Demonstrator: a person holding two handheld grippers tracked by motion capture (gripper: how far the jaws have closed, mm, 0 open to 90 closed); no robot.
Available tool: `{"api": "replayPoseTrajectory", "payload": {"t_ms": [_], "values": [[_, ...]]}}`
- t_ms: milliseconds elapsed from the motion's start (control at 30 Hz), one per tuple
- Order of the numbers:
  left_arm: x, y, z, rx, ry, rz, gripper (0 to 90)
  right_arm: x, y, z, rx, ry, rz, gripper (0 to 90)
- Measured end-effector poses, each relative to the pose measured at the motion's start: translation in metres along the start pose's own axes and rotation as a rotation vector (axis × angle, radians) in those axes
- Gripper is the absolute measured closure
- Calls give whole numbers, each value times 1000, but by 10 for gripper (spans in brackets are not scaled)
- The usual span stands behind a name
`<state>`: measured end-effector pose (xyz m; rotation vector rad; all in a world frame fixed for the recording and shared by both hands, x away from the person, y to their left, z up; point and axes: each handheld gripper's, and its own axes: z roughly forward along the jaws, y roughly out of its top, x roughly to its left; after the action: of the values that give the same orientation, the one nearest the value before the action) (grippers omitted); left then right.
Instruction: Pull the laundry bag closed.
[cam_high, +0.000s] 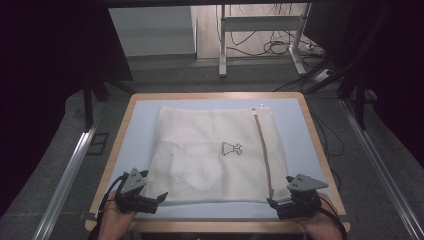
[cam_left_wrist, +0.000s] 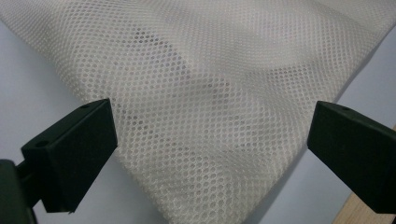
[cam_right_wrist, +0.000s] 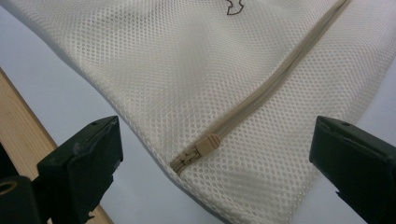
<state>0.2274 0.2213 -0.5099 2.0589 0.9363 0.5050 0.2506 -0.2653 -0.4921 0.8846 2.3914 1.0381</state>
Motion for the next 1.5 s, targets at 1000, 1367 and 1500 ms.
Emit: {"api": "replayPoseTrajectory", "payload": {"t_ms": [1000,1367,1500], "values": [[-1,0,4,21,-1,9,16,-11,9,16,116,44,-61,594],[-2,0,5,30,0,19,16,-14,10,29,151,140,-52,647],[-2,0,5,32,0,21,16,-10,12,27,167,137,-94,702]]}}
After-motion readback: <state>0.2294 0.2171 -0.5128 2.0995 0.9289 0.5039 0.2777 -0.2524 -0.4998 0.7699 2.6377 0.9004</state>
